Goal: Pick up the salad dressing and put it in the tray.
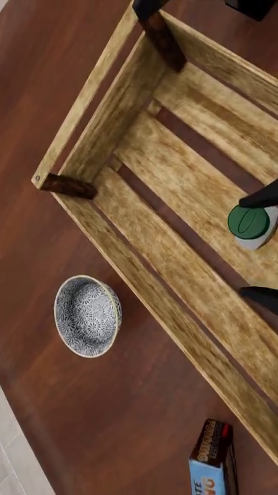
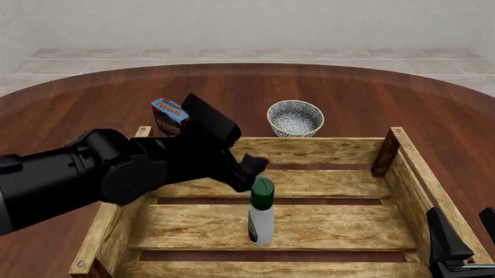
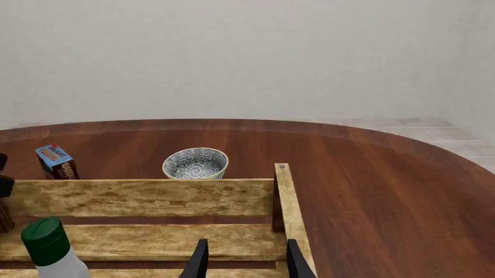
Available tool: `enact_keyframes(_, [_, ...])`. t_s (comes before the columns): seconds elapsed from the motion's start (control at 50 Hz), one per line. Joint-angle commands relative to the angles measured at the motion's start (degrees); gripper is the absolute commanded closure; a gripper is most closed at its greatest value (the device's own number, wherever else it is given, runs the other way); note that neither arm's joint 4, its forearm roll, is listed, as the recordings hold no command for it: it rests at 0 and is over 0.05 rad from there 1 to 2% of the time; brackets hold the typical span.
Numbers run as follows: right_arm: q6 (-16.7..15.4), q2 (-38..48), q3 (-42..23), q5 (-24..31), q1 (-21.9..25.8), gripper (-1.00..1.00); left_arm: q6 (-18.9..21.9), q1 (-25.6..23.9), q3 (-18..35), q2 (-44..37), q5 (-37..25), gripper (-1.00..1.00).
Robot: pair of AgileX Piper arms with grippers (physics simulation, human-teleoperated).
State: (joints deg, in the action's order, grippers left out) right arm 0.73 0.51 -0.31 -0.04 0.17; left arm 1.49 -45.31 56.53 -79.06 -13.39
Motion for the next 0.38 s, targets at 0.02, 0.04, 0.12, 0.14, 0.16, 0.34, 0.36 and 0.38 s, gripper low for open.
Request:
enact_keyframes(0.02, [0.0,0.0,0.0,0.0,0.0,-1.0,0.8,0.6,0.7,3.2,-1.7,-1.0])
enact_keyframes(0.04, [0.0,0.0,0.0,0.0,0.0,-1.0,0.8,0.8,0.7,3.6,-1.8,-1.0])
enact_keyframes(0.12, [0.0,0.0,0.0,0.0,0.0,-1.0,1.5,1.3,0.4,4.8,-2.1,-1.0])
enact_keyframes(0.14, [0.0,0.0,0.0,0.0,0.0,-1.0,1.8,1.5,0.4,5.3,-2.2,-1.0])
enact_keyframes(0.16, [0.0,0.0,0.0,0.0,0.0,-1.0,1.7,1.5,0.4,5.5,-2.4,-1.0])
enact_keyframes(0.34, [0.0,0.0,0.0,0.0,0.0,-1.0,2.0,2.5,-0.8,9.2,-2.4,-1.0])
enact_keyframes(0.36, [0.0,0.0,0.0,0.0,0.0,-1.0,2.0,2.5,-0.8,9.2,-2.4,-1.0])
enact_keyframes(0.38, [0.0,0.0,0.0,0.0,0.0,-1.0,1.9,2.8,-1.2,9.6,-1.9,-1.0])
